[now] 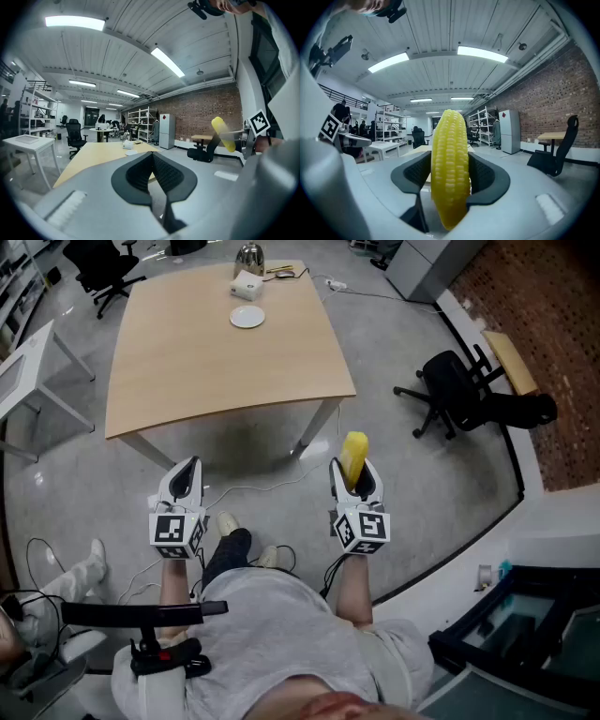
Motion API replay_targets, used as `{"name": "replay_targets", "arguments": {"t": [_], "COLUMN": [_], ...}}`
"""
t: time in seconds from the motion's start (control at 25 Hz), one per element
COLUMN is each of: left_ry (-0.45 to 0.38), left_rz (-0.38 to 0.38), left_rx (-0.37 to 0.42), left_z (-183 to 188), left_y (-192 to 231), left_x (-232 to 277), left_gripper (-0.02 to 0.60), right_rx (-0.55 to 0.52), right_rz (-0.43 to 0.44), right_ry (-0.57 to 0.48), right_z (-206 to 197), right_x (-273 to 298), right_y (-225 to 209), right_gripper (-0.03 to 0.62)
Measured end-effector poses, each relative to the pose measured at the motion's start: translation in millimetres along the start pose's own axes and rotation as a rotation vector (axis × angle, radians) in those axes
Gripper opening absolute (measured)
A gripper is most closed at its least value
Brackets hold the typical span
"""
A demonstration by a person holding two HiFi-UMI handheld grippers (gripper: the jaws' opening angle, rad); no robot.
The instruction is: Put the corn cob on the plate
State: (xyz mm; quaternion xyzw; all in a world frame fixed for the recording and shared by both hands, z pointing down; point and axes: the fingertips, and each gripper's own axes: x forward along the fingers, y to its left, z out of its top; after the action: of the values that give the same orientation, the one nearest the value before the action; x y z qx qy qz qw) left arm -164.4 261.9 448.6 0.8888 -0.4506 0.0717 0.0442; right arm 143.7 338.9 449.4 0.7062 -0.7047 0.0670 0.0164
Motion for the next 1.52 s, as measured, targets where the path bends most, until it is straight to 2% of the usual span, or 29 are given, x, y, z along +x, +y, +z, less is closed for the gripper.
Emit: {"name": "replay_targets", "arguments": {"t": [0.12,0.4,0.6,0.8,1.12,1.52], "left_ry": [0.001,-0.004,-0.015,-0.012,-0.006,0.013], "left_rz": [-0.004,-0.024,-0.027,-0.030,-0.039,-0.069], "left_rx": [-0.002,-0.003,0.019,0.035,0.045,0.048], "left_z": [6.5,8.8,14.8,14.0,24.1,42.1], "left_y": [-15.1,-7.6,-47.7,-59.5,-43.7,-2.0], "left_x": [-7.4,6.2,-8.5,5.4,65.7,175.5], "left_gripper": [0.020,0.020,0.020,0.020,0.020,0.020], "right_rx": [0.001,0.008,0.031,0.020,-0.008,0.015], "right_rz": [0.006,0.003,0.023,0.056,0.078,0.086], "right_ry": [0.003,0.013,-0.003,-0.002,-0.006,0.023], "right_z": [0.4,1.0,4.8,2.8,13.5,23.1], "right_x": [-11.8,0.9,-28.6,-17.8,41.0,148.1], "right_y": [-5.0,-1.2,-24.2,-33.5,-42.9,-62.4], "right_gripper": [0.247,0.247,0.247,0.247,0.247,0.247]}}
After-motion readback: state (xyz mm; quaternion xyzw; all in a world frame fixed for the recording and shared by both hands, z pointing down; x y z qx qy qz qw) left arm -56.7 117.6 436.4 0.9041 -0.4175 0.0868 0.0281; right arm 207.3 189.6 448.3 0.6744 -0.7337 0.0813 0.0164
